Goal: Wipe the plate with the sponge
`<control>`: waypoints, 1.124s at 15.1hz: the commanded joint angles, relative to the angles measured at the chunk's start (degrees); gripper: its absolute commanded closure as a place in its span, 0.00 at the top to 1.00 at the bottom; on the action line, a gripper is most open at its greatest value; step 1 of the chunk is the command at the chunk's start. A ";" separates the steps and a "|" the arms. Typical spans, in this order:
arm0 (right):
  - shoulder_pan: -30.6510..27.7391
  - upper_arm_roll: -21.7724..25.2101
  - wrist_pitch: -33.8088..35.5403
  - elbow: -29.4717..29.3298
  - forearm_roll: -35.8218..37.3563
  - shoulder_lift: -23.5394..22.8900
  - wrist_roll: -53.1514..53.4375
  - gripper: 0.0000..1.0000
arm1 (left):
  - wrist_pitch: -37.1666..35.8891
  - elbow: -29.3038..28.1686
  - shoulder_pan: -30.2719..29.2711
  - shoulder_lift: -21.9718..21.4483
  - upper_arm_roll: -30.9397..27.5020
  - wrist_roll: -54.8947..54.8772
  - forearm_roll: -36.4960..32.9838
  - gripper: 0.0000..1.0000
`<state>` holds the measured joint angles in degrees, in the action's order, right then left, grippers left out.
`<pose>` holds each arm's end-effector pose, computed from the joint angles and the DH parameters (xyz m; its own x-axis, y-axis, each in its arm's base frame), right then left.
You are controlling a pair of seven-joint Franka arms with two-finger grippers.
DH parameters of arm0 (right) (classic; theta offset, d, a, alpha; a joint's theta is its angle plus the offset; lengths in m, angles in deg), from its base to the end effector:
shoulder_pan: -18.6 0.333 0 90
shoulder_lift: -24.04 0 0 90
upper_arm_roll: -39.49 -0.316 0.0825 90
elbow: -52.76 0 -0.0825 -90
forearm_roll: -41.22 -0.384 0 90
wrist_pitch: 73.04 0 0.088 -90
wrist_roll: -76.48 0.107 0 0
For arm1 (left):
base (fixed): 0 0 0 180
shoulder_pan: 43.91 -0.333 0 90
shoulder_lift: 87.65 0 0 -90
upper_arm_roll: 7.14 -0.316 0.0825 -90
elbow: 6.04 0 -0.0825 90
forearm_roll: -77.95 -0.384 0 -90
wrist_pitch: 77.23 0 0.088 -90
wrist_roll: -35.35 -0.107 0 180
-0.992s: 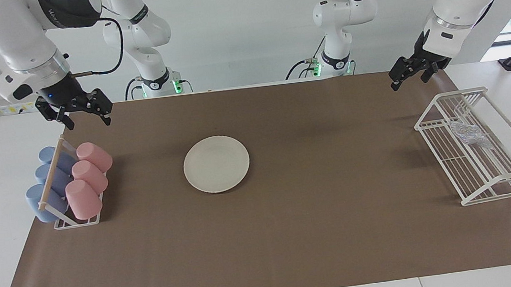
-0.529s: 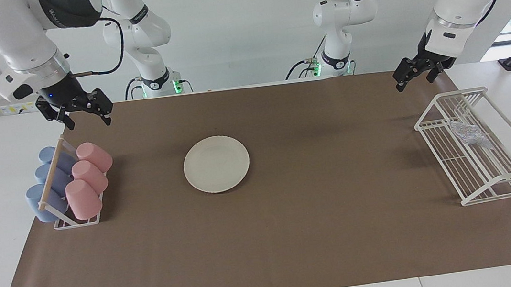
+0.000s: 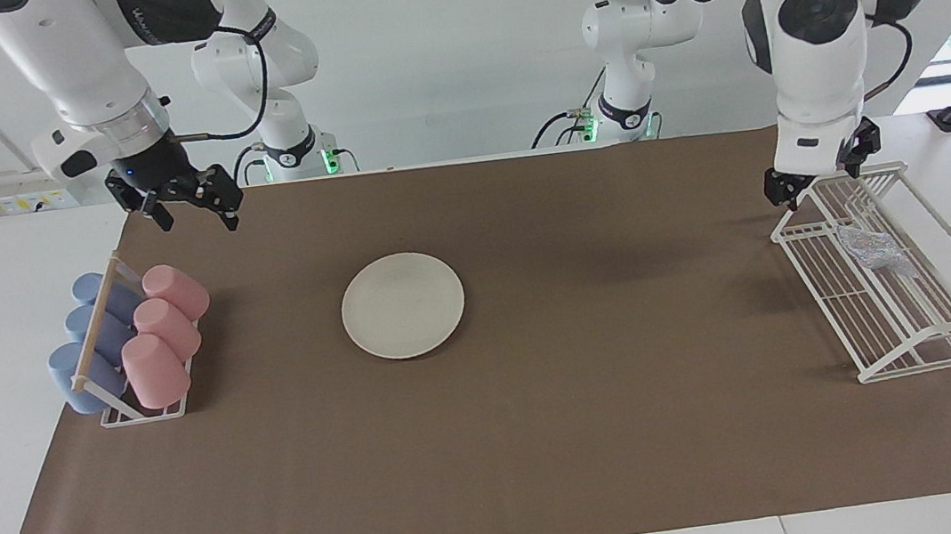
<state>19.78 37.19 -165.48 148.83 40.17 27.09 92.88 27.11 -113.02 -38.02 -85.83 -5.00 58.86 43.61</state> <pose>0.5392 0.0352 0.6072 0.9744 -0.2244 -0.0143 -0.2246 -0.9744 -0.0126 0.5675 -0.0332 0.5005 0.9926 0.0634 0.1040 0.1096 -0.8370 -0.5360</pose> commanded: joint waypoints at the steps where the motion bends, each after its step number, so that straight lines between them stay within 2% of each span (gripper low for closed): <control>1: 0.49 -0.42 1.21 -1.42 -0.26 -0.41 6.87 1.00 | 4.89 -2.36 0.62 3.88 -0.47 6.97 -11.32 1.00; 5: 0.58 -4.11 -0.02 -1.95 -0.70 -0.50 18.37 1.00 | 10.78 -4.55 -1.22 6.26 -0.65 11.20 -21.28 1.00; 7: 0.58 -6.91 -2.47 -0.98 -2.45 -0.50 27.94 1.00 | 12.11 -4.64 -2.28 6.26 -0.47 11.64 -21.38 1.00; 10: 0.58 -7.72 -2.48 -0.71 -6.06 -0.76 37.47 1.00 | 12.29 -4.56 -2.64 6.35 -0.47 11.73 -21.38 0.98; 11: 1.45 -7.80 -2.31 -0.89 -6.07 -0.76 38.44 1.00 | 12.37 -4.64 -2.64 6.35 -0.47 11.82 -21.38 0.88; 12: 2.68 -7.80 -2.39 -1.06 -6.07 -0.94 40.10 1.00 | 12.37 -4.56 -2.64 6.35 -0.47 11.90 -21.38 0.69; 14: 3.65 -8.07 -3.01 -2.37 -6.15 -2.34 44.92 1.00 | 12.46 -4.56 -2.64 6.35 -0.47 12.17 -21.38 0.12; 15: 5.40 -8.07 -2.84 -4.04 -5.98 -3.91 47.91 1.00 | 12.64 -4.56 -2.64 6.44 -0.47 12.34 -21.38 0.00; 17: 6.72 -7.98 -2.05 -10.00 -5.63 -8.13 53.54 1.00 | 13.34 -4.47 -2.64 6.53 -0.38 13.66 -21.30 0.00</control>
<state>25.36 29.32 -168.26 145.75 34.81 24.11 141.32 38.59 -116.18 -40.29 -78.49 -5.55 70.45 23.55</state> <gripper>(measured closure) 0.000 0.604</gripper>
